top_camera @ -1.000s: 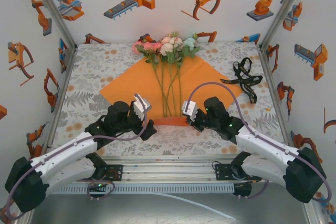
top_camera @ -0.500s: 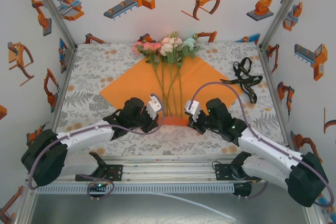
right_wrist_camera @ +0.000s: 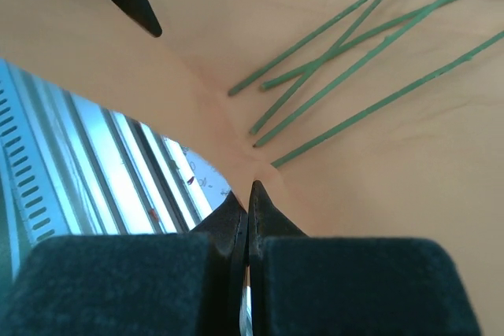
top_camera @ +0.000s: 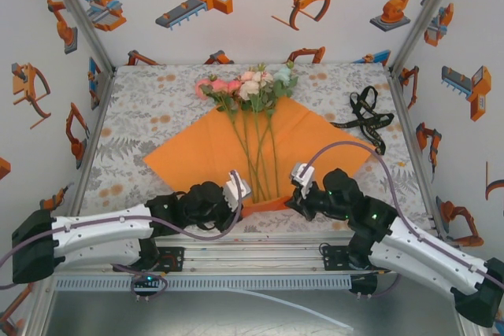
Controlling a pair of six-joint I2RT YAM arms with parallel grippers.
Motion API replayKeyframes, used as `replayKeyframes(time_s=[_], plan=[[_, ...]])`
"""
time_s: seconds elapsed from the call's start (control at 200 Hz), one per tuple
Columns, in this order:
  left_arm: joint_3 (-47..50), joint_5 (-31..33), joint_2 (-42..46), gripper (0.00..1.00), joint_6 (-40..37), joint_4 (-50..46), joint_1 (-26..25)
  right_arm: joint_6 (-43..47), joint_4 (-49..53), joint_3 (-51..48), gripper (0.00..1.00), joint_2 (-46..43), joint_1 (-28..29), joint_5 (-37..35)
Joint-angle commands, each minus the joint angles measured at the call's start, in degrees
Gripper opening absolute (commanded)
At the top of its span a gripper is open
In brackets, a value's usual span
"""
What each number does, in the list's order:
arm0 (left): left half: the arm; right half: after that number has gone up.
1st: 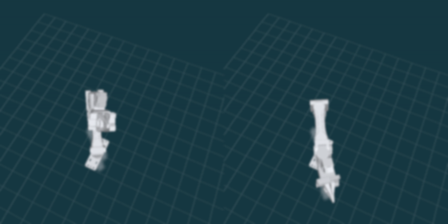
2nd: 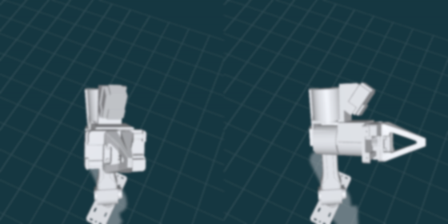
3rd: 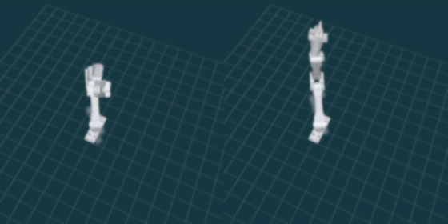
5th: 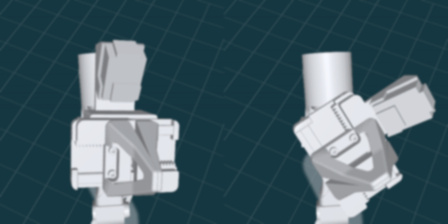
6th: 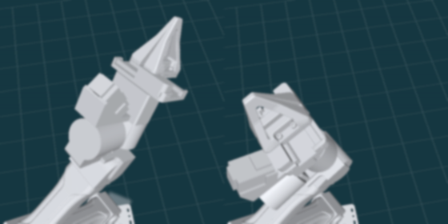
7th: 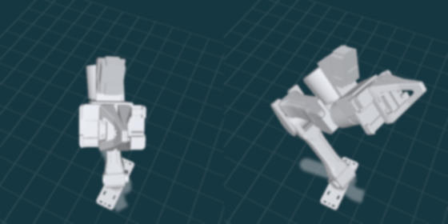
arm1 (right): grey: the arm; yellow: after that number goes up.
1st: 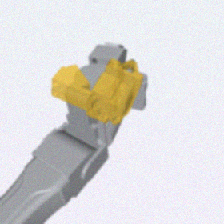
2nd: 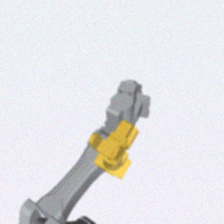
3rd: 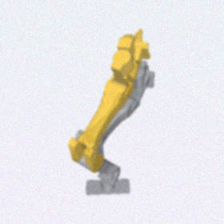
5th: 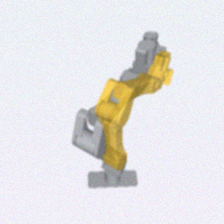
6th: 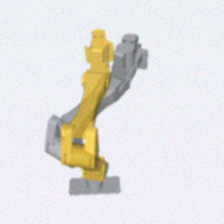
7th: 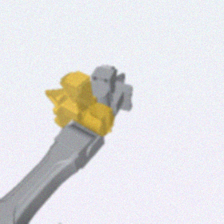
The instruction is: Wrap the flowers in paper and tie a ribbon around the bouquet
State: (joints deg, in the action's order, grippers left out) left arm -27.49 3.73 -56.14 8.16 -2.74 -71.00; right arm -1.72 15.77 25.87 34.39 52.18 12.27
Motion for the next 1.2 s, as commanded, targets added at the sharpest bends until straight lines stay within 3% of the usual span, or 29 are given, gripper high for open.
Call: replayKeyframes(time_s=[0.0, 0.07, 0.155, 0.32, 0.36, 0.436, 0.461, 0.626, 0.741, 0.941, 1.081, 1.196], plan=[[-1.6, 10.0, -4.0, 0.44, -1.0, 1.0, -0.1, 0.3, -2.6, 0.0, 0.0, 4.3, 0.1, -7.6], [-2.1, 13.9, -6.8, 0.49, -2.1, 1.7, 0.3, 1.6, -5.8, 0.0, 0.0, 8.9, -0.1, -10.3], [-2.0, 16.0, -9.0, 0.5, -1.9, 2.5, 1.7, 2.9, -8.6, 0.8, 0.13, 15.4, -0.8, -12.6], [-1.0, 12.1, -9.8, 0.66, -1.6, 5.2, 5.5, 0.6, -9.2, 3.8, 0.24, 24.9, -5.9, -15.6], [-0.7, 11.5, -10.2, 0.67, -1.5, 5.9, 6.1, -0.1, -9.4, 4.2, 0.32, 25.8, -6.7, -15.0], [-0.3, 10.9, -11.8, 0.67, -1.0, 7.0, 7.1, -1.5, -10.5, 4.1, 0.6, 27.6, -7.4, -15.0], [-0.2, 10.6, -12.5, 0.67, -0.8, 7.5, 7.3, -2.4, -10.9, 4.2, 0.63, 28.4, -7.7, -15.7], [-0.6, 9.2, -15.9, 0.68, -0.2, 9.3, 7.7, -7.1, -11.8, 7.5, 0.64, 35.3, -10.3, -12.3], [-0.5, 12.1, -14.3, 0.68, 0.8, 8.6, 7.8, -9.8, -5.6, 11.6, 0.65, 38.8, -10.7, -17.9], [-4.9, 18.3, -4.8, 0.75, 3.7, -0.3, 8.0, -11.3, 5.8, 19.0, 0.76, 34.3, -10.7, -18.2], [-9.8, 13.7, -2.2, 0.8, 4.5, -3.9, 7.9, -16.3, 4.7, 17.4, 0.74, 28.5, -8.9, -11.1], [-11.1, 9.2, -4.8, 0.8, 6.1, -1.2, 8.0, -19.9, 1.8, 16.6, 0.73, 28.7, -3.7, -10.6]])
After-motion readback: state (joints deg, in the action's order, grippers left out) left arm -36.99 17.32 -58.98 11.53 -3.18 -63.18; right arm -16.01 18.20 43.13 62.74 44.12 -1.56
